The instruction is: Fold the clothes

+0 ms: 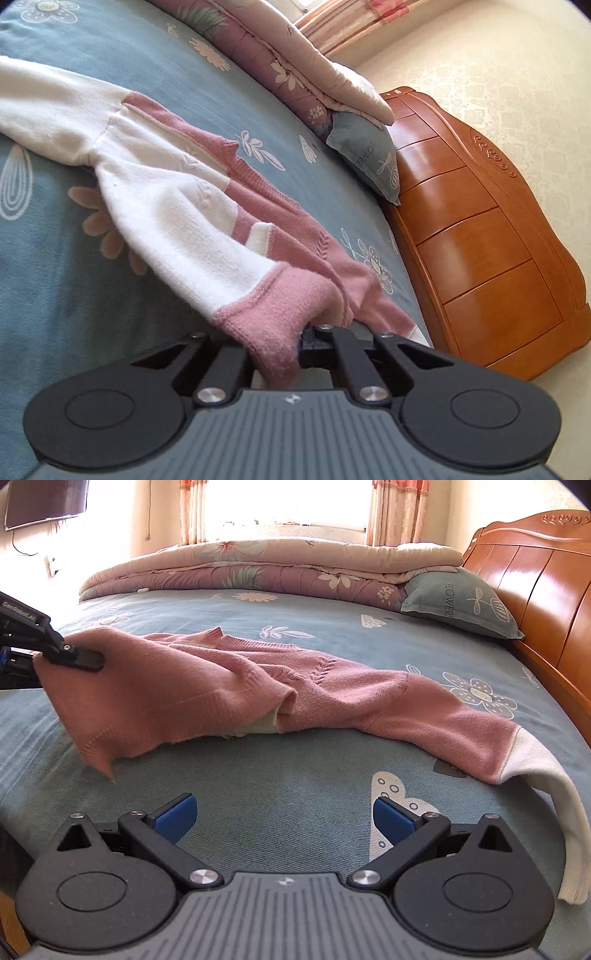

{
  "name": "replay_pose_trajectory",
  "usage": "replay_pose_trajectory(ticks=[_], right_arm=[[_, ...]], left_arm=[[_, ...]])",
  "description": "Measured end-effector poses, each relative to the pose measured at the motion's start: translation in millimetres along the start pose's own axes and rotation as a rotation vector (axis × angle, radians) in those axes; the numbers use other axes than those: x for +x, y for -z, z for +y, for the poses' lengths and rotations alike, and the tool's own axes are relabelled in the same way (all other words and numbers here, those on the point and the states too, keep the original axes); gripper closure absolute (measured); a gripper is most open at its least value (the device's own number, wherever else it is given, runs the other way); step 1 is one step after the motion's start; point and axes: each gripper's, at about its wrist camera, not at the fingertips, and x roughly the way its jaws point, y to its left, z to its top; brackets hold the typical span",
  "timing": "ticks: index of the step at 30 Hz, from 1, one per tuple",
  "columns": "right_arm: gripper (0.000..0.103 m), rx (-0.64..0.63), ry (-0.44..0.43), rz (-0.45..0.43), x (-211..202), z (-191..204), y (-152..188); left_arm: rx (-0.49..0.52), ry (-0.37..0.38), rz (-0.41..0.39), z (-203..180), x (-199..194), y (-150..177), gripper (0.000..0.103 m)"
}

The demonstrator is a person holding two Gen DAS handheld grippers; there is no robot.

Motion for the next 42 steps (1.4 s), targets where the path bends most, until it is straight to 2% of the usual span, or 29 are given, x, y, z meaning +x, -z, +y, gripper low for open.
replay_pose_trajectory(ticks=[5, 9, 11, 12, 14, 18, 20, 24, 28, 31, 33, 36, 40, 42], right_arm=[[0.000, 0.010, -0.019, -0.007, -10, 7, 3], [0.000, 0.023, -0.051, -0.019, -20, 11, 2], [0.000, 0.052, -0.081, -0.024, -24, 11, 1], [0.000, 0.065, -0.092, -0.026, -25, 10, 1], [0.000, 0.091, -0.113, -0.029, -28, 9, 0], [0.000, 0.082, -0.104, -0.040, -39, 9, 3], [0.000, 0.085, -0.102, -0.036, -43, 5, 8], [0.000, 0.150, -0.120, -0.005, -38, -5, 15], [0.000, 0.189, -0.149, 0.011, -31, -7, 18], [0.000, 0.181, -0.150, 0.014, -29, -3, 20], [0.000, 0.175, -0.153, 0.014, -29, 0, 21], [0.000, 0.167, -0.150, 0.014, -31, 1, 23], [0.000, 0.172, -0.143, 0.019, -34, -1, 27], [0.000, 0.169, -0.134, 0.024, -35, -3, 29]], left_arm=[[-0.011, -0.049, -0.029, 11, -54, 4, 0.101], [0.048, -0.107, -0.047, 10, -76, -2, 0.100], [0.061, -0.169, -0.033, 18, -74, -11, 0.099], [0.045, -0.201, -0.001, 28, -66, -17, 0.095], [0.006, -0.274, 0.051, 47, -53, -22, 0.094], [0.021, -0.394, 0.142, 59, -42, -17, 0.074], [0.043, -0.427, 0.158, 57, -46, -13, 0.070], [0.068, -0.480, 0.122, 46, -68, -11, 0.065], [0.189, -0.524, 0.067, 13, -86, -11, 0.059], [0.331, -0.516, 0.043, -23, -84, -4, 0.051], [0.439, -0.480, 0.051, -48, -71, 5, 0.041], [0.601, -0.402, 0.083, -86, -33, 21, 0.034], [0.802, -0.351, 0.114, -126, 32, 42, 0.034], [0.891, -0.348, 0.133, -140, 68, 52, 0.033]])
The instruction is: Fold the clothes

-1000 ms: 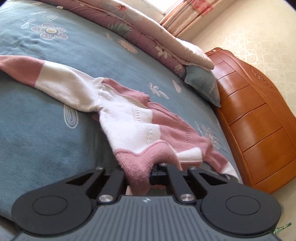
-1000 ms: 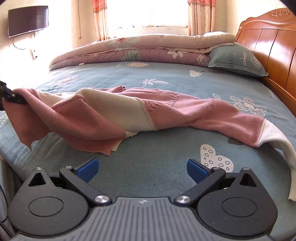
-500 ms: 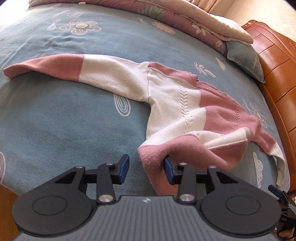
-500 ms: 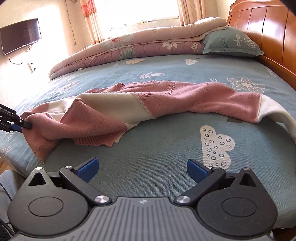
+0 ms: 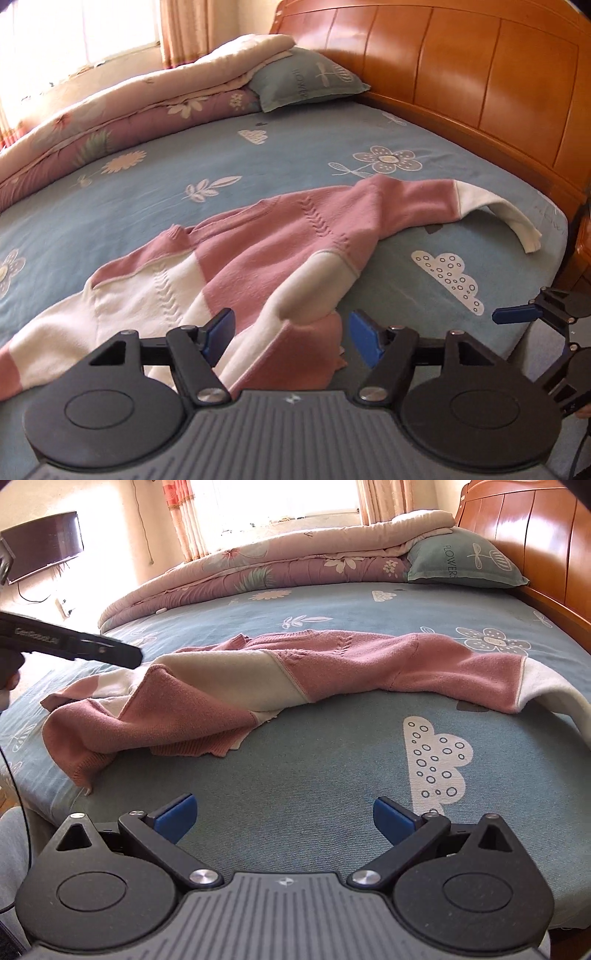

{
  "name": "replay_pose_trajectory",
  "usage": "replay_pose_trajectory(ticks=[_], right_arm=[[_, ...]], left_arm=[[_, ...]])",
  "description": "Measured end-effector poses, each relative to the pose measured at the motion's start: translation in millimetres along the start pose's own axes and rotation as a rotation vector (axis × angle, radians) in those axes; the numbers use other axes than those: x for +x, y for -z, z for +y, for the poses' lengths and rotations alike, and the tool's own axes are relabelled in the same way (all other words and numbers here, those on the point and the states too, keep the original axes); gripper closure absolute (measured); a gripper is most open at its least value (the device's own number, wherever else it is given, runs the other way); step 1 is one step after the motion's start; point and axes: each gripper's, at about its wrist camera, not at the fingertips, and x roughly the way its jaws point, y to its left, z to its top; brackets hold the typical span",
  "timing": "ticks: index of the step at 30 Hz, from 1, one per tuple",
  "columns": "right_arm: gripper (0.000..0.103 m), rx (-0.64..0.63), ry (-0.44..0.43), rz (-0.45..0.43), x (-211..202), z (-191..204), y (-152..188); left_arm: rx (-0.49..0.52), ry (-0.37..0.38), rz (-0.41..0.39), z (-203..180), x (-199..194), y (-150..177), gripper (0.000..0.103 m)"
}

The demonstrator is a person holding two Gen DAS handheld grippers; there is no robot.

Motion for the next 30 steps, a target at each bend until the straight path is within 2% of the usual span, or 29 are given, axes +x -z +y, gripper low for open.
replay_pose_trajectory(ticks=[4, 8, 10, 15, 20, 22, 23, 25, 30], right_arm=[[0.000, -0.008, 0.025, 0.006, -3, -4, 4], [0.000, -0.003, 0.048, 0.018, -2, -12, 6], [0.000, 0.000, 0.060, 0.025, 0, -16, 7], [0.000, 0.025, 0.069, 0.027, 8, -28, 3], [0.000, 0.043, 0.068, 0.040, 20, -33, -1], [0.000, 0.048, 0.061, 0.047, 24, -32, -1], [0.000, 0.051, 0.051, 0.052, 25, -32, 0], [0.000, 0.053, 0.031, 0.055, 27, -30, 1], [0.000, 0.062, -0.031, 0.054, 32, -25, -1]], left_arm=[[0.156, -0.080, 0.054, -40, 55, -15, 0.033], [0.218, -0.126, 0.139, -43, 95, -14, 0.033], [0.205, -0.168, 0.139, -30, 102, -16, 0.033], [0.142, -0.204, 0.134, 25, 116, -31, 0.031], [0.036, -0.177, 0.176, 72, 156, -41, 0.029], [-0.058, -0.141, 0.179, 85, 166, -39, 0.027], [-0.089, -0.128, 0.182, 88, 166, -38, 0.027], [-0.085, -0.115, 0.170, 88, 158, -36, 0.027], [-0.019, -0.120, 0.112, 79, 114, -37, 0.031]])
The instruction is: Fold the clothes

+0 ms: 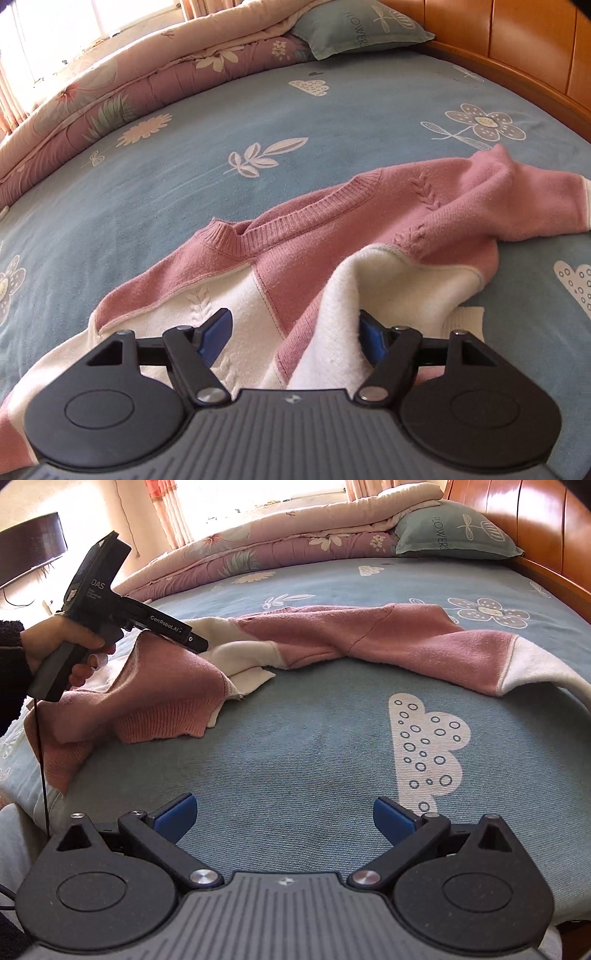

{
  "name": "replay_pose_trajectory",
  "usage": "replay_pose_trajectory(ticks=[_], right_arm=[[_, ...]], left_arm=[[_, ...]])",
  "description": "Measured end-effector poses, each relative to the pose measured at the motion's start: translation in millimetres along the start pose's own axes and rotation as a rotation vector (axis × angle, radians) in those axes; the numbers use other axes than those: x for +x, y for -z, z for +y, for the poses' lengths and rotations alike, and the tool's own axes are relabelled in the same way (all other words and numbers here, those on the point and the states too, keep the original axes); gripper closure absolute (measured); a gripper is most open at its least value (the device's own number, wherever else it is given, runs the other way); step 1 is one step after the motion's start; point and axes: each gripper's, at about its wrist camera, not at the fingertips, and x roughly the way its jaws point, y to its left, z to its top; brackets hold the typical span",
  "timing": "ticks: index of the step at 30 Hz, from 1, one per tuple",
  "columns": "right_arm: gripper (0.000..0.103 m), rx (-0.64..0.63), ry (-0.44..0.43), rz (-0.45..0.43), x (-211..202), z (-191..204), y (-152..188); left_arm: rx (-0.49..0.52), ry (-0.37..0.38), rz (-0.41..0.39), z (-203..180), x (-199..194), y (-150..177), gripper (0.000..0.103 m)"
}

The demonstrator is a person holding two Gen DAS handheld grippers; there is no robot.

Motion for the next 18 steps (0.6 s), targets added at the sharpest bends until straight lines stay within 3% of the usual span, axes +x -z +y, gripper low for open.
replay_pose_trajectory(ticks=[4, 7, 8, 10, 11, 16, 18], right_arm=[[0.000, 0.037, -0.063, 0.013, 18, -2, -7], [0.000, 0.043, -0.065, 0.035, 33, -2, -9], [0.000, 0.035, -0.058, 0.031, 34, -1, -9], [0.000, 0.022, -0.048, 0.024, 36, 2, -8], [0.000, 0.025, -0.050, 0.022, 35, 1, -7], [0.000, 0.051, -0.069, -0.001, 31, -5, -1], [0.000, 0.055, -0.075, -0.005, 29, -7, -1]], left_arm=[[0.043, 0.140, -0.099, -18, -45, 3, 0.030], [0.218, 0.240, -0.110, -52, -56, 10, 0.030], [0.306, 0.243, -0.097, -67, -53, 14, 0.031], [0.474, 0.205, -0.063, -92, -43, 24, 0.042], [0.543, 0.183, -0.038, -102, -35, 28, 0.053], [0.698, 0.077, 0.050, -112, -4, 35, 0.059], [0.707, 0.079, 0.076, -109, -2, 36, 0.075]])
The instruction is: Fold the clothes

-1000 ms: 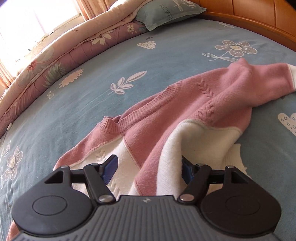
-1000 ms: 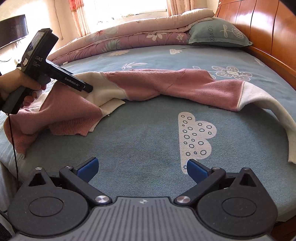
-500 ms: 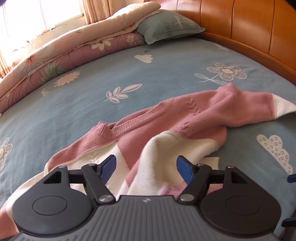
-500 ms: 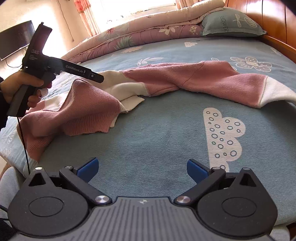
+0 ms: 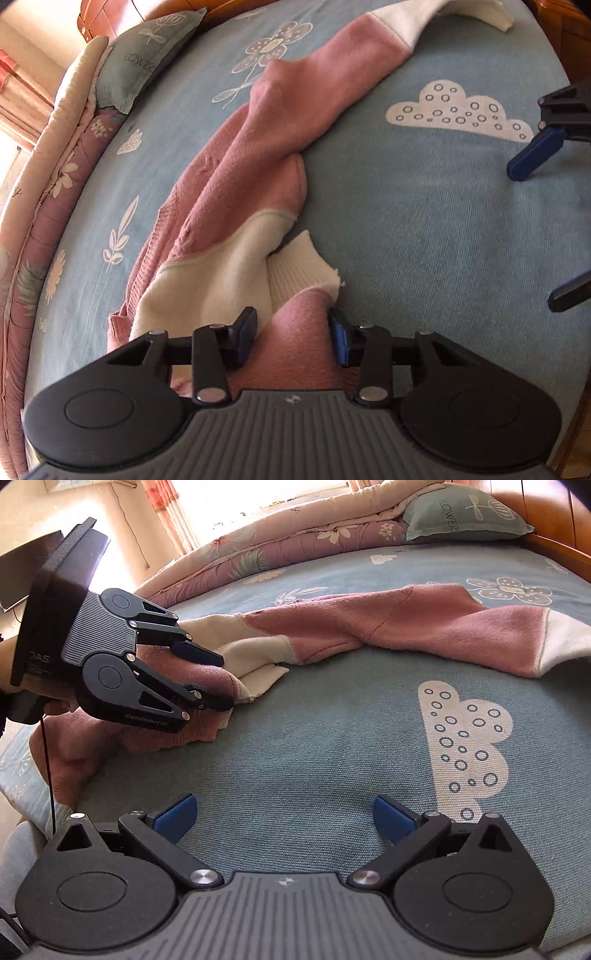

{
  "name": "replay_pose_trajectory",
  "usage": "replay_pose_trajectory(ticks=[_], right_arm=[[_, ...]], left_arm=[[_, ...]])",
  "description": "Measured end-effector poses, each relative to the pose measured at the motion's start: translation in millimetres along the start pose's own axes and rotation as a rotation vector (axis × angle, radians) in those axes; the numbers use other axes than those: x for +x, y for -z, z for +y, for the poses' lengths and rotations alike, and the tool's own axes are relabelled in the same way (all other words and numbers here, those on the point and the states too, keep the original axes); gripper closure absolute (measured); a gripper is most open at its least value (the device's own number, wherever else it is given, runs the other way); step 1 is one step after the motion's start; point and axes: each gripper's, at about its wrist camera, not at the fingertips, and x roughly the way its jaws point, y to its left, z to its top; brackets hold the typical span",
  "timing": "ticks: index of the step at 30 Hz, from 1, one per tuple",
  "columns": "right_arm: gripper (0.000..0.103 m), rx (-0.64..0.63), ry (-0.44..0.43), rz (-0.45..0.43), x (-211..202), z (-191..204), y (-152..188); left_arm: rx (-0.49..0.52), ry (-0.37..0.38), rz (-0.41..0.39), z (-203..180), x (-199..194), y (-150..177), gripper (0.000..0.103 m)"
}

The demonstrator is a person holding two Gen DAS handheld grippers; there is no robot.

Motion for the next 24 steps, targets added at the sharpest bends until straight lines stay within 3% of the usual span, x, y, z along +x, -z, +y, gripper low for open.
replay_pose_trajectory(ticks=[1, 3, 5, 11, 16, 18, 20, 24], right_arm=[[0.000, 0.000, -0.001, 0.000, 0, 0, 0], [0.000, -0.001, 0.000, 0.000, 0, 0, 0], [0.000, -0.002, 0.003, 0.000, 0, 0, 0], [0.000, -0.019, 0.015, 0.010, -1, 4, 1], [0.000, -0.007, 0.021, 0.025, -5, 5, 1], [0.000, 0.004, 0.019, 0.026, -9, 4, 3], [0.000, 0.015, 0.022, 0.025, -12, 3, 4], [0.000, 0.032, 0.040, 0.033, -16, 4, 5]], left_arm=[[-0.007, 0.019, 0.004, 1, -3, 1, 0.083], [-0.028, 0.037, -0.009, 1, -14, 4, 0.089], [-0.090, 0.055, -0.041, 7, -30, 10, 0.090], [-0.323, 0.209, -0.177, 28, -91, 34, 0.093], [-0.430, 0.428, -0.443, 34, -154, 48, 0.102], [-0.399, 0.412, -0.507, 34, -172, 47, 0.097], [-0.348, 0.286, -0.465, 27, -169, 42, 0.094], [-0.272, 0.255, -0.269, 7, -124, 33, 0.076]])
